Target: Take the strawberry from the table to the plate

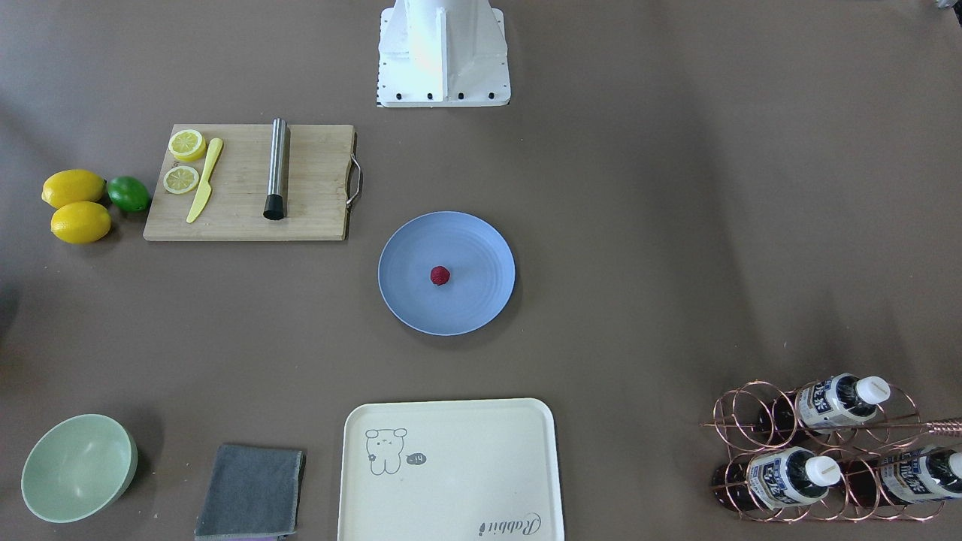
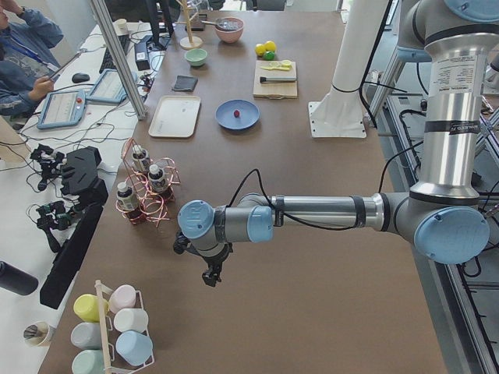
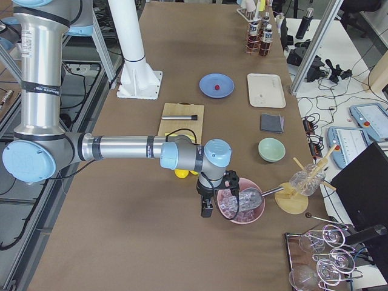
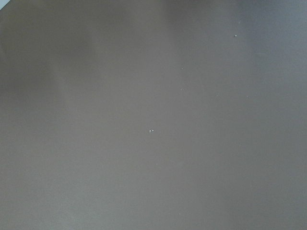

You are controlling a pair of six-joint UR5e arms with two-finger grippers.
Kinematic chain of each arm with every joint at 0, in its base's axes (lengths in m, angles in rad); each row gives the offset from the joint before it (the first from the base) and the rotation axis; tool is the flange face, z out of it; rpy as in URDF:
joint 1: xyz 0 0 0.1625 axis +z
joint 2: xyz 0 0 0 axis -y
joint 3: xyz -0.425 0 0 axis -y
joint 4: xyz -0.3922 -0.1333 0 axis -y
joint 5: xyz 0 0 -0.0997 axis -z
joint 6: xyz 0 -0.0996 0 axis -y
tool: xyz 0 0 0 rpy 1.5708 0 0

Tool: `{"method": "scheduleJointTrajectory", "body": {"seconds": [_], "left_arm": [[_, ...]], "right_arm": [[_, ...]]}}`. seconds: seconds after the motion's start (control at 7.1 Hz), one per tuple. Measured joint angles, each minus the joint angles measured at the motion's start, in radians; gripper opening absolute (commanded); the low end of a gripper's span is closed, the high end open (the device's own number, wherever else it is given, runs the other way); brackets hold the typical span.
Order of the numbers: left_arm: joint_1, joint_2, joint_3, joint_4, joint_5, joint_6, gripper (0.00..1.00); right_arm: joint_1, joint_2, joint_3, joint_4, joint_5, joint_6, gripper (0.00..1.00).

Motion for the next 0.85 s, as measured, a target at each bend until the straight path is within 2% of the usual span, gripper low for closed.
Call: {"method": "scheduleJointTrajectory", "body": {"seconds": [0.85], "left_arm": [[0.000, 0.010, -0.005, -0.001, -0.003, 0.004, 0.98]], "right_arm": [[0.000, 0.000, 0.001, 0.000, 0.002, 0.000, 1.00]]}}
